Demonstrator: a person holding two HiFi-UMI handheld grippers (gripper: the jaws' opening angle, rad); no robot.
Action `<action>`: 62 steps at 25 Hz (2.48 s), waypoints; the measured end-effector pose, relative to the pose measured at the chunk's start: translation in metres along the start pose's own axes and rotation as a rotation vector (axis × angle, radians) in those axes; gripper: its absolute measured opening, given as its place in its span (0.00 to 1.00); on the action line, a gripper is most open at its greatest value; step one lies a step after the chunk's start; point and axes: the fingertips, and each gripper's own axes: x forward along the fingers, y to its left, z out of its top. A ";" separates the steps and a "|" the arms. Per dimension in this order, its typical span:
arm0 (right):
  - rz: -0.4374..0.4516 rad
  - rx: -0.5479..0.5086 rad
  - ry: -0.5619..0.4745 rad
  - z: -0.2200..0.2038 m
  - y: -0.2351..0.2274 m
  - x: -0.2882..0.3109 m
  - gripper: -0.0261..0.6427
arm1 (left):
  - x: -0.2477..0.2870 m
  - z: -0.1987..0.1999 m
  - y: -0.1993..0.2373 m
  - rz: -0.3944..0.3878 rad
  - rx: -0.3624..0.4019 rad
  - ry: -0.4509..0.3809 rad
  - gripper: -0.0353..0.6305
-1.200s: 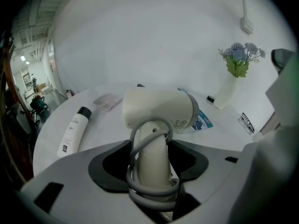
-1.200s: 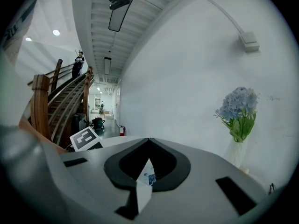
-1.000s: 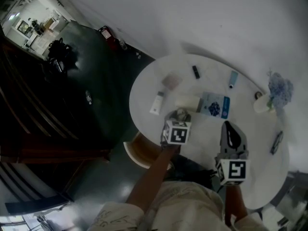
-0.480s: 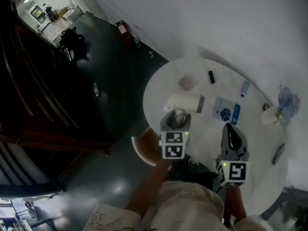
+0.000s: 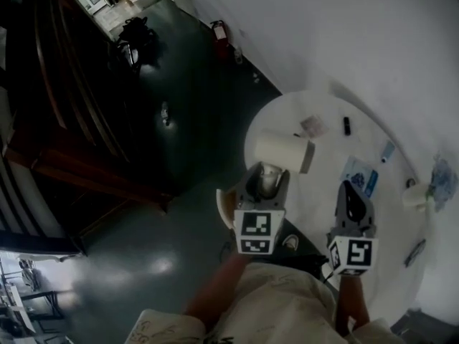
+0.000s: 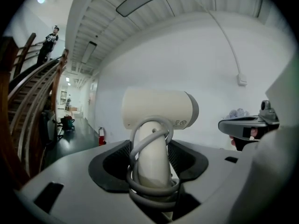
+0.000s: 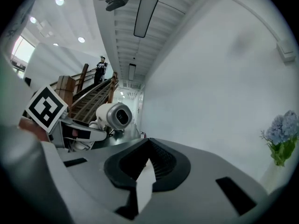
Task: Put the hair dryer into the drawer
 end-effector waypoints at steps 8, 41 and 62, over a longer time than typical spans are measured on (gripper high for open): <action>0.105 -0.027 -0.047 0.024 0.038 0.017 0.05 | -0.049 0.022 0.044 0.110 -0.033 -0.069 0.44; 0.209 -0.040 -0.002 0.012 0.116 0.031 0.05 | -0.095 -0.143 0.110 0.172 -0.006 0.325 0.43; 0.147 -0.027 0.026 -0.003 0.084 0.022 0.05 | -0.064 -0.276 0.106 0.062 0.132 0.821 0.43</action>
